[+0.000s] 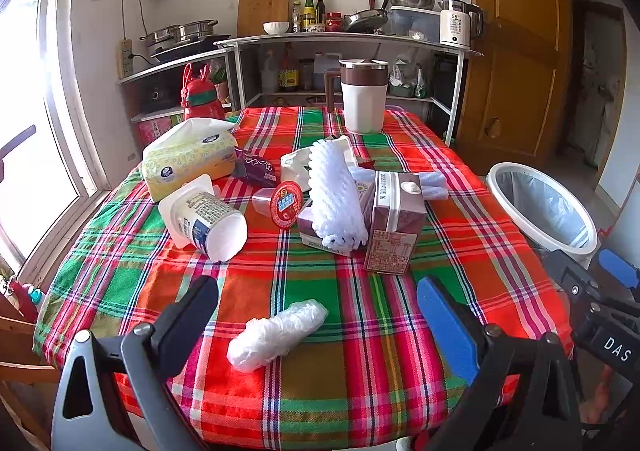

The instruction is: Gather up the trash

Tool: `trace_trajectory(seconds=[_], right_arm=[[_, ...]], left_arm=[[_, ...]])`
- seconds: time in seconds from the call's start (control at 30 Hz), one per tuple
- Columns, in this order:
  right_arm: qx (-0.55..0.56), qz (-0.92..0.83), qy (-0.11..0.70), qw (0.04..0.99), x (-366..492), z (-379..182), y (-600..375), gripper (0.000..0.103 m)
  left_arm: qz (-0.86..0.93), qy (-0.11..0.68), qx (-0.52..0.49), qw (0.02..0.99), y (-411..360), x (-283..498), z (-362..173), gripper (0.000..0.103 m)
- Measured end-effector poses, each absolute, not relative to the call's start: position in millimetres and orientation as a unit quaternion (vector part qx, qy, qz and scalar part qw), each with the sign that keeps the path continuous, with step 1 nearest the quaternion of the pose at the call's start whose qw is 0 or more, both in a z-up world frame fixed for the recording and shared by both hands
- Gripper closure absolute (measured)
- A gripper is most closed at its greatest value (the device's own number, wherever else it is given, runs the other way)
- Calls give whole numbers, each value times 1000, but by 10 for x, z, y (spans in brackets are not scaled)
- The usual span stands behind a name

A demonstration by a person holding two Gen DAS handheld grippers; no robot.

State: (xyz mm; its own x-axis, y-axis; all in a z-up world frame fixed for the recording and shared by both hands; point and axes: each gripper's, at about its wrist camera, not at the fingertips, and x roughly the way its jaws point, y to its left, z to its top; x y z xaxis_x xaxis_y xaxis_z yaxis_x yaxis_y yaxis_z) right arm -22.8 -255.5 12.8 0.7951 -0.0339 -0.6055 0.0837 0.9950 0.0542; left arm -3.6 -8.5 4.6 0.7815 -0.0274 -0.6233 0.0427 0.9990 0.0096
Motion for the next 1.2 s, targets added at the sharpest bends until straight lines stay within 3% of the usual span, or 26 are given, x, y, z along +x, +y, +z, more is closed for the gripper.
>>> trace_trajectory(seconds=[1.2], right_arm=[[34,-22,316,948,-246,144,-2502,1]], left_arm=[[-14,327,11,945,-52,-59,60,2]])
